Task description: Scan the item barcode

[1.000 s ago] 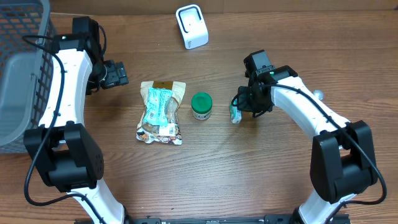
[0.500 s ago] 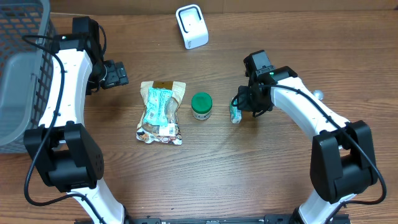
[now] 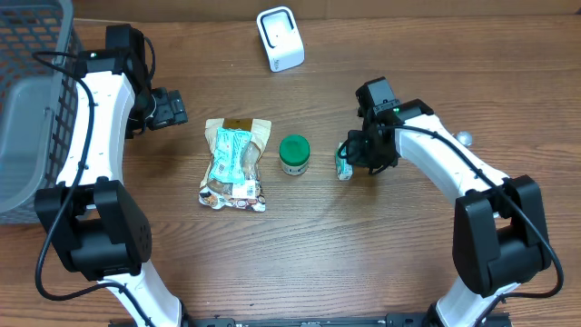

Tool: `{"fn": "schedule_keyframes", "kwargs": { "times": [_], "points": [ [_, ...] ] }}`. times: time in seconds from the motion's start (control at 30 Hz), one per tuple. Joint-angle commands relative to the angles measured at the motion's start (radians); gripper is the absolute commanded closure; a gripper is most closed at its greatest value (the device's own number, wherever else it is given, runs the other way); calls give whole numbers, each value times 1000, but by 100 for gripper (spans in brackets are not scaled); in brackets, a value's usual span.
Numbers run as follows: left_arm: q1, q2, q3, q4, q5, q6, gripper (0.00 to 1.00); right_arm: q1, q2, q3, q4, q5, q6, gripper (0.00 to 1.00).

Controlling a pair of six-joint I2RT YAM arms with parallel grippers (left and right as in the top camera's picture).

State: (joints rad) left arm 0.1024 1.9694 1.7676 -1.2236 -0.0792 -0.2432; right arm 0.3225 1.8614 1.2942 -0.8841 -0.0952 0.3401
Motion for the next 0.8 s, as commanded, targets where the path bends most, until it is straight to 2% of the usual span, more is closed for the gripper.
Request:
{"fn": "schedule_keyframes", "kwargs": {
  "times": [0.0, 0.6, 0.77],
  "points": [
    [-5, -10, 15, 2, -6, 12, 0, 3, -13, -12, 0, -62, 0, 96],
    [-6, -10, 15, 2, -6, 12, 0, 3, -13, -12, 12, -115, 0, 94],
    [-5, -10, 15, 2, -6, 12, 0, 3, -13, -12, 28, -187, -1, 94]
  ]
}}
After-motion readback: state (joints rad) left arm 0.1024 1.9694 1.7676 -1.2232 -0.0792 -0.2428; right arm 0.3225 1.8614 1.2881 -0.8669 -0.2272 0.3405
